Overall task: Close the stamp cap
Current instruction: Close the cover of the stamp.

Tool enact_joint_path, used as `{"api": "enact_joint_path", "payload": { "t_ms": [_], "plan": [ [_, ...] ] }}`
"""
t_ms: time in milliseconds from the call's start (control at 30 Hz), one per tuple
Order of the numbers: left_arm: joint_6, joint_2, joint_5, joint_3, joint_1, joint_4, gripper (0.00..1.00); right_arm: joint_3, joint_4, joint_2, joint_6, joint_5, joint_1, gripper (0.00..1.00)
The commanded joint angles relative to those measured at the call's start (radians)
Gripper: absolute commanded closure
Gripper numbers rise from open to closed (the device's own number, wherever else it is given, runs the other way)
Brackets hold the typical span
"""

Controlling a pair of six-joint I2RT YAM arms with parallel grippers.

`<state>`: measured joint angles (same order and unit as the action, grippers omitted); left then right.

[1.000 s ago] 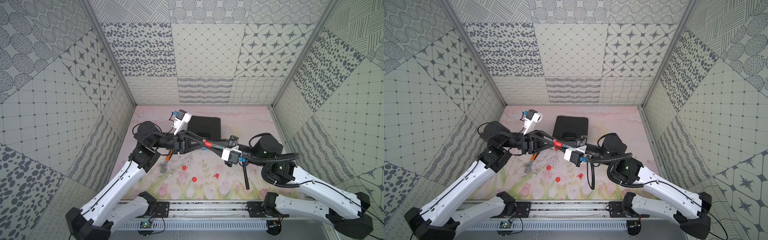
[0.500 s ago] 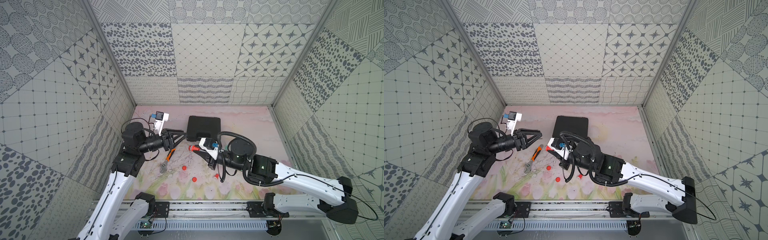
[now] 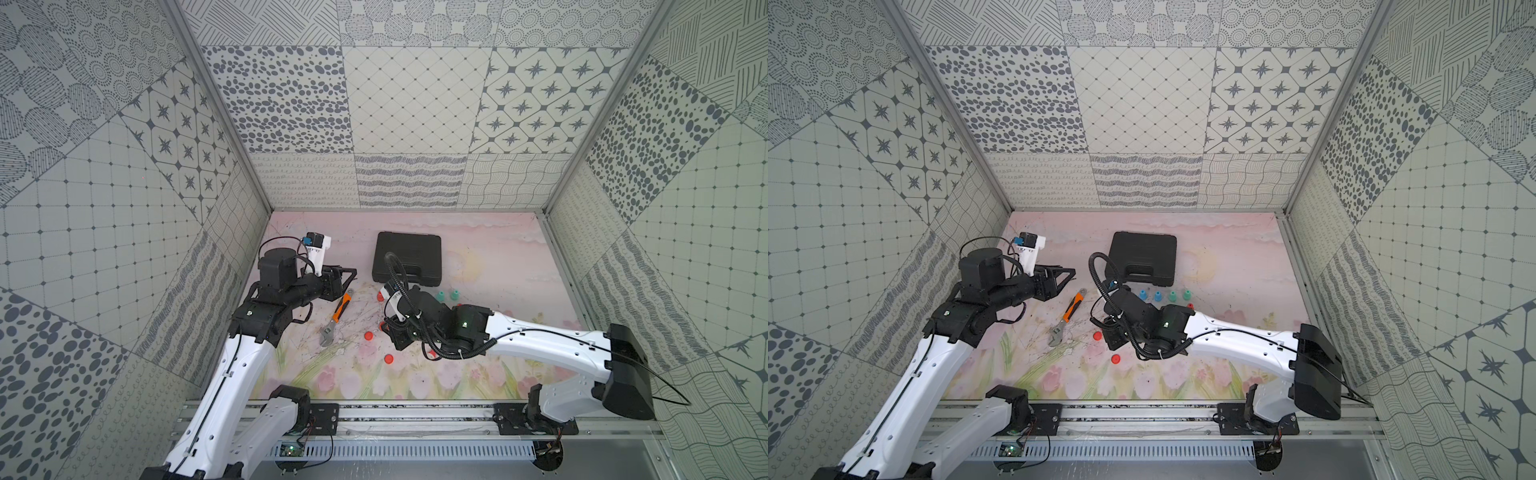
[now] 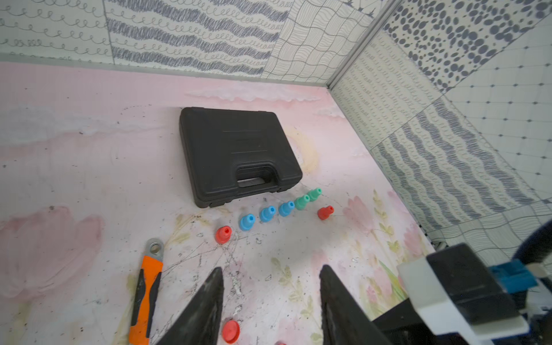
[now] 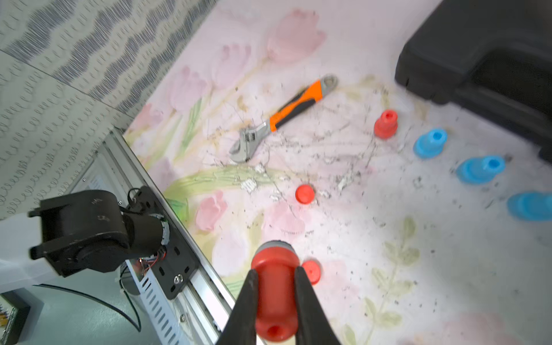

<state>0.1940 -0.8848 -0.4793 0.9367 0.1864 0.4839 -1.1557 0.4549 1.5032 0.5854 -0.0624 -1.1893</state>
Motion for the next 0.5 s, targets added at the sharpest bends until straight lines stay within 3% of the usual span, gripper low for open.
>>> {"api": "enact_joint_path", "payload": {
  "t_ms": [0,167,467],
  "plan": [
    [-0.133,0.001,0.213,-0.056,-0.006,0.021,0.48,-0.033,0.052,0.087,0.125,0.106,0.0,1.0],
    [-0.142,0.034,0.274,-0.064,-0.008,0.04,0.48,-0.032,0.056,0.176,0.189,0.141,0.009,0.99],
    [-0.135,0.061,0.279,-0.081,-0.008,0.056,0.48,-0.043,0.085,0.266,0.215,0.161,0.037,1.0]
  ]
}}
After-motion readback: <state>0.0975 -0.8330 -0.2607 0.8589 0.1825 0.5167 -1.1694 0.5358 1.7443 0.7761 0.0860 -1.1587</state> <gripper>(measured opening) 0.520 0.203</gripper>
